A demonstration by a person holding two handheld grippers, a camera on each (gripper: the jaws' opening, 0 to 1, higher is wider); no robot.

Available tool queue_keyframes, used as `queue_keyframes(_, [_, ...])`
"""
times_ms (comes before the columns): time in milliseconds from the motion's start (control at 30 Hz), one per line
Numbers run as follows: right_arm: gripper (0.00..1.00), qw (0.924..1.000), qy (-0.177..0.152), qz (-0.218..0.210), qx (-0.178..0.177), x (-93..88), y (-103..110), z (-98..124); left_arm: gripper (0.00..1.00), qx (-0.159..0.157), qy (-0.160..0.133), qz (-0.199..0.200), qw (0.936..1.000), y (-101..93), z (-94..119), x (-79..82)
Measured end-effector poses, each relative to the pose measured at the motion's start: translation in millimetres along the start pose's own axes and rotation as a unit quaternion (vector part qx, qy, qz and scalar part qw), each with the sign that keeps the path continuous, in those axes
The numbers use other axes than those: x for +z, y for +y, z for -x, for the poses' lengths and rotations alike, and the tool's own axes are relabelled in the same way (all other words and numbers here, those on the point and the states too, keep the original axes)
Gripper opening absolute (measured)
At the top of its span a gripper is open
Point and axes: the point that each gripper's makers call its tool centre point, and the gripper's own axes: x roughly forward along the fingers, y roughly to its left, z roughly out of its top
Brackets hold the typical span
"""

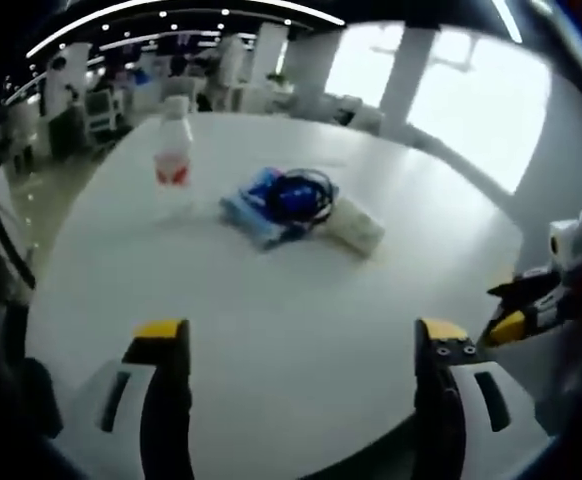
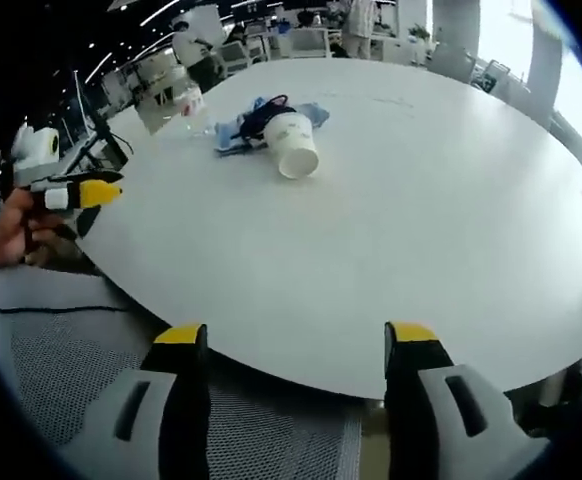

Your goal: Arrange the tabletop items into an orderly group along one side of the table until the central work area is clear of visible clutter.

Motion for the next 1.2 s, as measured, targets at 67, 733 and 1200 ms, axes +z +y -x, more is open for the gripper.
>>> queue_keyframes(67, [0.71,0.9999,-0.002,-0.009,0.013,7.6,-3,0,0.90,0.003,-0.003,-0.012,0.9999,0.4,-1,2.6])
queue_keyframes(733, [0.73,0.9979,-0.042,0.025,0.043,97.2,-8,-22,0.89,0.017,-0.010,-0.019,0.9996,7.0,-1,5.6])
queue_keyframes(1200, [0.73,0.9942,-0.065,0.048,0.071,189.6,-4,-45,0.94,0.001,0.008,-0.041,0.9991,-4.5,-6,-5.5])
